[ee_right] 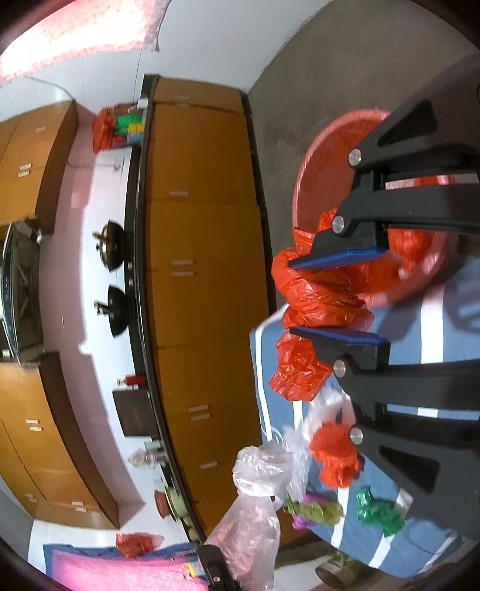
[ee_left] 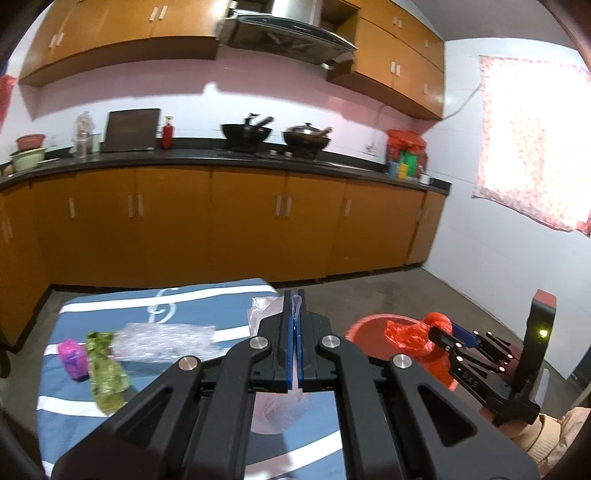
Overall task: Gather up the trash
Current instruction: 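Carry the red and clear bags over the orange wastebasket with both tools, then open both tools to drop the bags into the wastebasket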
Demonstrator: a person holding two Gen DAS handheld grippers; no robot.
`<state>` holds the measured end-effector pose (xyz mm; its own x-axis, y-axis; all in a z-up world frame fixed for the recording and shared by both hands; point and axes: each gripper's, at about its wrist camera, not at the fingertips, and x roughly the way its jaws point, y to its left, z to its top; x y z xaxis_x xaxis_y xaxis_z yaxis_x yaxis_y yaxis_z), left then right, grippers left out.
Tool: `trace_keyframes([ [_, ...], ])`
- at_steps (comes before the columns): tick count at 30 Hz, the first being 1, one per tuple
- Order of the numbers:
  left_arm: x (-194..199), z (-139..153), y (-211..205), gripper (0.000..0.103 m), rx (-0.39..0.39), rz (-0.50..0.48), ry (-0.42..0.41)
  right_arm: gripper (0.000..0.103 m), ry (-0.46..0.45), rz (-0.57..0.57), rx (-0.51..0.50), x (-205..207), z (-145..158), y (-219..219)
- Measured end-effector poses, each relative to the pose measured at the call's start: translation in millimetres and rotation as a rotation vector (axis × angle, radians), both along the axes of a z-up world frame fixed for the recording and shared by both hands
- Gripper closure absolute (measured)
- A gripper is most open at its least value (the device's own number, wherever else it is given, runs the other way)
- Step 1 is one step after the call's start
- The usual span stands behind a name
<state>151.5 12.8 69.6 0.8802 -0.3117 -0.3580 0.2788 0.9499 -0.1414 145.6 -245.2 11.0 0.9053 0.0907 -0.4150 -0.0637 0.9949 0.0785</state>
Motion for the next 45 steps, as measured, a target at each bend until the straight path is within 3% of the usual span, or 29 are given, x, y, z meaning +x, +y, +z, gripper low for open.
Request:
trace_keyframes([
  [13,23,-11,-77,0.102,-0.009,-0.163,0.019,0.073,0.020,-0.133,-0.001,6,-16,-65],
  [25,52,-35,-129,0.102,-0.003,-0.255,0.056,0.073,0.046,-0.216,0.008,15,-30,-103],
  [45,90,-75,-184,0.102,0.047,-0.341,0.136,0.072,0.062,-0.248,0.027,49,-47,-123],
])
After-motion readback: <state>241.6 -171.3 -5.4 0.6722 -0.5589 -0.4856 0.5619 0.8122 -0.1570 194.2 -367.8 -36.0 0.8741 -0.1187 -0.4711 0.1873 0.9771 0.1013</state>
